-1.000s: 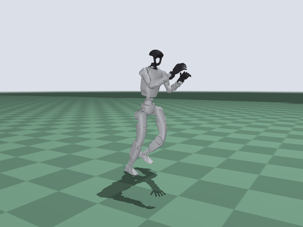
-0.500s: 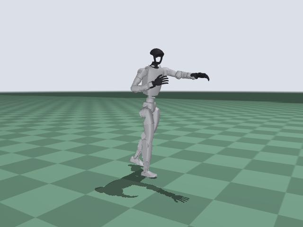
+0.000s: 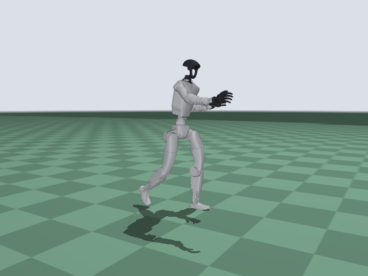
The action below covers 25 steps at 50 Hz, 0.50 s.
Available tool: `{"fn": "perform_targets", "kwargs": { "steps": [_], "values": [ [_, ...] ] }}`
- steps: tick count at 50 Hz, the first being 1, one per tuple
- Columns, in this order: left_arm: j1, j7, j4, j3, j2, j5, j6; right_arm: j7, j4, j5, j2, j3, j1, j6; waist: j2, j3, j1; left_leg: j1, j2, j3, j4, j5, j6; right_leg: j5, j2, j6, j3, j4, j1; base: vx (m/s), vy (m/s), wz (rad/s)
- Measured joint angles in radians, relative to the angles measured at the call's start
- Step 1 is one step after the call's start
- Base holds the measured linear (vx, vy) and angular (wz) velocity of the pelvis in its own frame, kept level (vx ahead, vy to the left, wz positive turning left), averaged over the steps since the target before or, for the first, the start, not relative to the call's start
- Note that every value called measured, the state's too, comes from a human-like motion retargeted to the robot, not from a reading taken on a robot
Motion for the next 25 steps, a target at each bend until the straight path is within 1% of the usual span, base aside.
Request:
{"fn": "perform_targets", "kwargs": {
  "steps": [2,3,5,7,8,10,12,13,15,17,18,19,20,21,22,23,24,25],
  "values": [
    [-0.292,0.034,0.044,-0.069,-0.030,0.145,0.062,0.026,-0.268,-0.062,-0.026,-0.097,0.132,0.000,-0.013,0.039,-0.069,-0.041,-0.047,-0.035,0.207,-0.137,0.060,-0.123,-0.079,-0.045,-0.062,0.274,-0.108,0.91,0.36,1.36],
    [-0.456,0.055,0.100,-0.103,-0.044,0.213,0.108,0.049,-0.396,-0.093,-0.034,-0.126,0.211,0.002,-0.021,0.048,-0.108,-0.052,-0.071,-0.048,0.282,-0.198,0.072,-0.181,-0.109,-0.069,-0.079,0.362,-0.161,0.91,0.31,1.37],
    [-0.760,0.113,0.253,-0.131,-0.073,0.319,0.215,0.123,-0.635,-0.157,-0.044,-0.167,0.398,0.006,-0.024,0.042,-0.197,-0.041,-0.107,-0.065,0.335,-0.262,0.053,-0.268,-0.140,-0.109,-0.109,0.433,-0.264,0.94,0.27,1.28],
    [-0.964,0.190,0.406,-0.094,-0.082,0.366,0.293,0.222,-0.829,-0.192,-0.040,-0.180,0.602,-0.014,0.006,0.012,-0.315,0.026,-0.125,-0.079,0.263,-0.257,0.008,-0.298,-0.117,-0.113,-0.141,0.334,-0.341,0.99,0.21,1.07],
    [-1.050,0.233,0.492,-0.072,-0.072,0.370,0.312,0.273,-0.921,-0.191,-0.041,-0.180,0.708,-0.028,0.029,-0.003,-0.382,0.069,-0.130,-0.086,0.203,-0.236,-0.008,-0.289,-0.088,-0.101,-0.151,0.235,-0.368,1.02,0.16,0.90],
    [-1.172,0.314,0.655,-0.055,-0.010,0.340,0.329,0.351,-1.060,-0.149,-0.052,-0.172,0.915,-0.064,0.077,-0.030,-0.514,0.169,-0.145,-0.092,0.071,-0.168,-0.023,-0.209,-0.019,-0.059,-0.150,-0.051,-0.386,1.06,0.10,0.64],
    [-1.265,0.377,0.858,-0.092,0.102,0.274,0.338,0.388,-1.144,-0.088,-0.078,-0.203,1.125,-0.082,0.090,-0.045,-0.625,0.285,-0.192,-0.104,-0.037,-0.081,-0.025,-0.062,0.004,-0.001,-0.156,-0.384,-0.355,1.13,0.01,0.20],
    [-1.316,0.394,0.986,-0.131,0.165,0.238,0.337,0.401,-1.178,-0.065,-0.090,-0.242,1.235,-0.082,0.083,-0.051,-0.670,0.345,-0.223,-0.113,-0.075,-0.037,-0.030,0.011,0.001,0.030,-0.179,-0.520,-0.337,1.17,-0.03,-0.13],
    [-1.418,0.374,1.266,-0.262,0.287,0.187,0.323,0.427,-1.227,-0.019,-0.099,-0.353,1.454,-0.084,0.055,-0.072,-0.738,0.434,-0.274,-0.128,-0.090,0.032,-0.054,0.134,-0.010,0.095,-0.283,-0.686,-0.330,1.17,-0.06,-0.44],
    [-1.544,0.254,1.559,-0.536,0.380,0.169,0.283,0.464,-1.257,0.069,-0.085,-0.489,1.650,-0.087,-0.001,-0.105,-0.773,0.460,-0.323,-0.131,0.014,0.065,-0.077,0.223,-0.035,0.135,-0.451,-0.718,-0.329,1.12,-0.07,-0.82],
    [-1.601,0.151,1.676,-0.712,0.416,0.187,0.258,0.492,-1.265,0.123,-0.078,-0.553,1.728,-0.090,-0.037,-0.123,-0.783,0.448,-0.347,-0.124,0.111,0.071,-0.087,0.228,-0.052,0.129,-0.531,-0.704,-0.322,1.05,-0.06,-1.18],
    [-1.643,0.044,1.740,-0.871,0.458,0.223,0.221,0.526,-1.269,0.176,-0.080,-0.609,1.782,-0.097,-0.064,-0.135,-0.790,0.415,-0.352,-0.098,0.241,0.065,-0.097,0.179,-0.063,0.104,-0.576,-0.673,-0.313,0.99,-0.04,-1.44],
    [-1.676,-0.065,1.779,-1.021,0.502,0.268,0.179,0.564,-1.271,0.229,-0.086,-0.662,1.824,-0.105,-0.086,-0.144,-0.795,0.373,-0.348,-0.062,0.389,0.053,-0.108,0.102,-0.070,0.069,-0.604,-0.634,-0.303,0.92,-0.01,-1.82],
    [-1.689,-0.097,1.741,-1.066,0.563,0.272,0.159,0.579,-1.271,0.276,-0.099,-0.695,1.821,-0.107,-0.087,-0.136,-0.795,0.327,-0.293,0.000,0.546,0.023,-0.100,-0.005,-0.065,0.030,-0.567,-0.558,-0.311,0.87,0.04,-2.15],
    [-1.687,-0.104,1.682,-1.065,0.625,0.253,0.151,0.580,-1.268,0.315,-0.110,-0.718,1.798,-0.106,-0.084,-0.124,-0.792,0.283,-0.230,0.057,0.693,-0.010,-0.086,-0.101,-0.056,-0.005,-0.521,-0.470,-0.327,0.81,0.08,-2.54],
    [-1.657,-0.058,1.581,-0.971,0.688,0.190,0.168,0.552,-1.261,0.337,-0.118,-0.721,1.737,-0.099,-0.074,-0.101,-0.785,0.244,-0.152,0.106,0.824,-0.045,-0.058,-0.178,-0.041,-0.031,-0.458,-0.359,-0.358,0.77,0.12,-2.81],
    [-1.566,0.020,1.438,-0.806,0.731,0.069,0.165,0.499,-1.248,0.338,-0.120,-0.710,1.648,-0.093,-0.068,-0.082,-0.776,0.202,-0.097,0.129,0.921,-0.075,-0.030,-0.218,-0.029,-0.029,-0.398,-0.254,-0.395,0.73,0.16,-3.05],
    [-1.445,0.115,1.276,-0.606,0.764,-0.080,0.151,0.433,-1.233,0.330,-0.120,-0.693,1.544,-0.088,-0.064,-0.063,-0.767,0.159,-0.052,0.139,1.003,-0.103,-0.001,-0.240,-0.017,-0.015,-0.340,-0.153,-0.433,0.67,0.17,-3.19]
  ]
}}
